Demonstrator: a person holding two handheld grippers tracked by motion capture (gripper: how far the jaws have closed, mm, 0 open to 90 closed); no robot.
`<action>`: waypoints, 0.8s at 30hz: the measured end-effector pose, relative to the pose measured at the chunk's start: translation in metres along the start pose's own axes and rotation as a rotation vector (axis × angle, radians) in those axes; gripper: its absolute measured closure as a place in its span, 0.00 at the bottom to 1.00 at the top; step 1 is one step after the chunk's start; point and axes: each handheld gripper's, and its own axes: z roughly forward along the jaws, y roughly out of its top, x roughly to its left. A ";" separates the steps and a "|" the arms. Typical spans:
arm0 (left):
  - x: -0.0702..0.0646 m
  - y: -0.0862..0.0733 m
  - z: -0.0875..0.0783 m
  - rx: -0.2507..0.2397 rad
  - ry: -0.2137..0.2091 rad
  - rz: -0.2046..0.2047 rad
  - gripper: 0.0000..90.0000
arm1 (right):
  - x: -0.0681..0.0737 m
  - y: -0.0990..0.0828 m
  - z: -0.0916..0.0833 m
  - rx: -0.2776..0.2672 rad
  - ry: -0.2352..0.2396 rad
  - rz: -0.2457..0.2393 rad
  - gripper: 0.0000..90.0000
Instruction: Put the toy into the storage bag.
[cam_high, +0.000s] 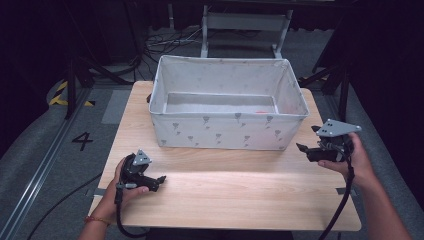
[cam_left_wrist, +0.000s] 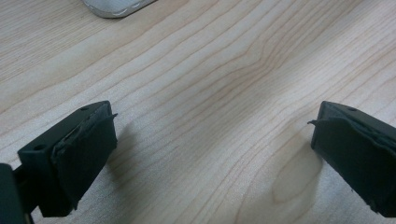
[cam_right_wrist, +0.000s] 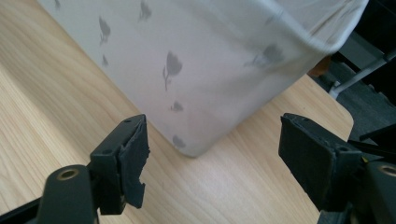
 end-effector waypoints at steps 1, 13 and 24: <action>0.000 0.000 0.000 0.000 0.000 0.000 0.01 | 0.002 -0.004 0.002 0.008 0.002 0.001 0.28; 0.000 0.000 0.000 0.000 0.001 0.002 0.01 | 0.015 -0.044 0.020 0.047 0.019 0.025 0.27; 0.000 0.000 0.000 0.000 0.005 0.001 0.01 | 0.022 -0.080 0.026 0.042 0.057 0.099 0.27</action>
